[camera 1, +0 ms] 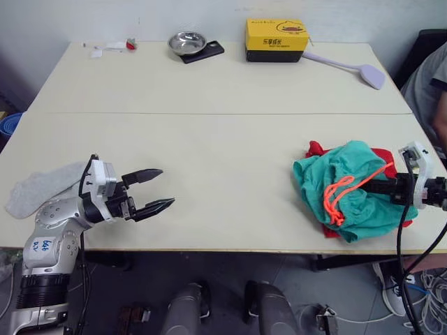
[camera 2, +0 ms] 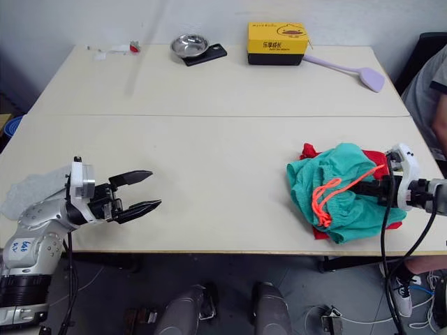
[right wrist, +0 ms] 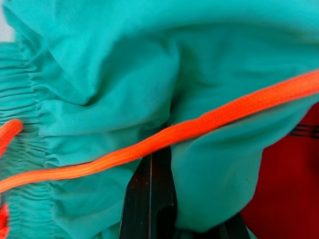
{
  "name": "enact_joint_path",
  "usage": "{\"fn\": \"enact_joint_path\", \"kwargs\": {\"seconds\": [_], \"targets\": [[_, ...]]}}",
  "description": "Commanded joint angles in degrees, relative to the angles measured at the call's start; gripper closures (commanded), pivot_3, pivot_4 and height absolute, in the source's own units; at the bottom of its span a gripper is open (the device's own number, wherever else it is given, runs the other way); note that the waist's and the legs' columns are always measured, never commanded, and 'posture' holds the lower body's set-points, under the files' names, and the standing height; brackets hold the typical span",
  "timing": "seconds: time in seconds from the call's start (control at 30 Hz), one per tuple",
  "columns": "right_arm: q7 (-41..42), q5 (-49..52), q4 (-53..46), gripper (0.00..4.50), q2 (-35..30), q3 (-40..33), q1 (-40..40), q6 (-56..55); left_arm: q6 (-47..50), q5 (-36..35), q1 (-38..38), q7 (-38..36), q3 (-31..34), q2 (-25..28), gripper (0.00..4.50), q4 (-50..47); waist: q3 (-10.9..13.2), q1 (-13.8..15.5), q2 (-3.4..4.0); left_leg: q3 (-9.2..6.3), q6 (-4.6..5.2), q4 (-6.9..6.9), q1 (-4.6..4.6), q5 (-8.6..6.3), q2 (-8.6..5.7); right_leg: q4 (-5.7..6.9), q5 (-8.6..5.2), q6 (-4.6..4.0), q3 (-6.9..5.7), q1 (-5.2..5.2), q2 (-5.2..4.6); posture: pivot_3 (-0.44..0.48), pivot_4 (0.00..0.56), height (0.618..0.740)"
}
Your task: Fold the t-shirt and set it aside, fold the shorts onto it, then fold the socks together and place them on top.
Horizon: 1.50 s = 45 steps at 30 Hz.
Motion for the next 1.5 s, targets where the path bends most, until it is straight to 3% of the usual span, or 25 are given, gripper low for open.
{"fn": "enact_joint_path", "kwargs": {"seconds": [0.03, 0.17, 0.4, 0.7, 1.27, 1.5], "targets": [[2.8, 4.7, -6.0, 4.47, -0.3, -6.5, 0.1, 0.1, -0.5, -0.5, 0.5, -0.3, 1.8, 1.2, 0.0, -1.5, 0.0, -0.1, 0.0, -0.01, 0.0, 0.03, 0.01, -0.01, 0.01, 0.01, 0.0, 0.0, 0.0, 0.02, 0.0, 0.0, 0.15, 0.74], [0.8, 7.2, -7.5, 4.47, 0.9, -11.9, -0.4, 0.3, -0.4, -0.6, 0.7, -0.3, 1.9, 1.3, 0.0, -1.5, 0.0, 0.0, 0.0, -0.02, -0.13, 0.07, 0.05, -0.12, 0.02, 0.06, 0.01, 0.01, 0.03, 0.04, -0.01, 0.0, 0.15, 0.74], [-2.6, 4.2, 0.4, 4.47, -0.4, -15.2, -1.1, -4.1, -0.1, -0.8, 0.2, -0.1, 1.9, 1.2, 0.0, -1.3, 0.0, 0.1, 0.0, 0.0, -0.11, 0.11, 0.04, -0.14, -0.01, 0.04, 0.01, 0.01, 0.04, 0.05, -0.04, 0.0, 0.15, 0.74], [-6.3, -2.4, 9.3, 4.47, -2.3, -11.4, -0.2, -1.3, -0.3, -0.8, -0.1, 0.0, 2.0, 1.1, 0.0, -0.9, 0.0, -0.1, 0.01, 0.03, 0.02, 0.19, 0.04, -0.09, 0.0, 0.09, 0.01, 0.01, 0.07, 0.06, -0.03, 0.0, 0.15, 0.74], [-16.8, 0.4, -2.4, 4.47, 9.0, -15.2, 1.2, 4.3, -0.3, -0.5, -1.0, 0.1, 1.4, 0.7, 0.0, -0.3, 0.0, -0.1, 0.02, 0.05, 0.06, 0.33, 0.04, -0.1, 0.04, 0.2, 0.01, 0.02, 0.14, 0.06, 0.0, 0.0, 0.15, 0.74], [-18.5, -0.3, -3.2, 4.47, 7.5, -16.3, 3.1, 4.3, -0.1, -0.6, -0.9, 0.0, 1.7, 1.1, 0.0, -0.5, 0.0, -0.1, 0.02, 0.07, 0.08, 0.34, 0.04, -0.1, 0.04, 0.2, 0.01, 0.02, 0.15, 0.06, 0.02, 0.0, 0.15, 0.74]]}}
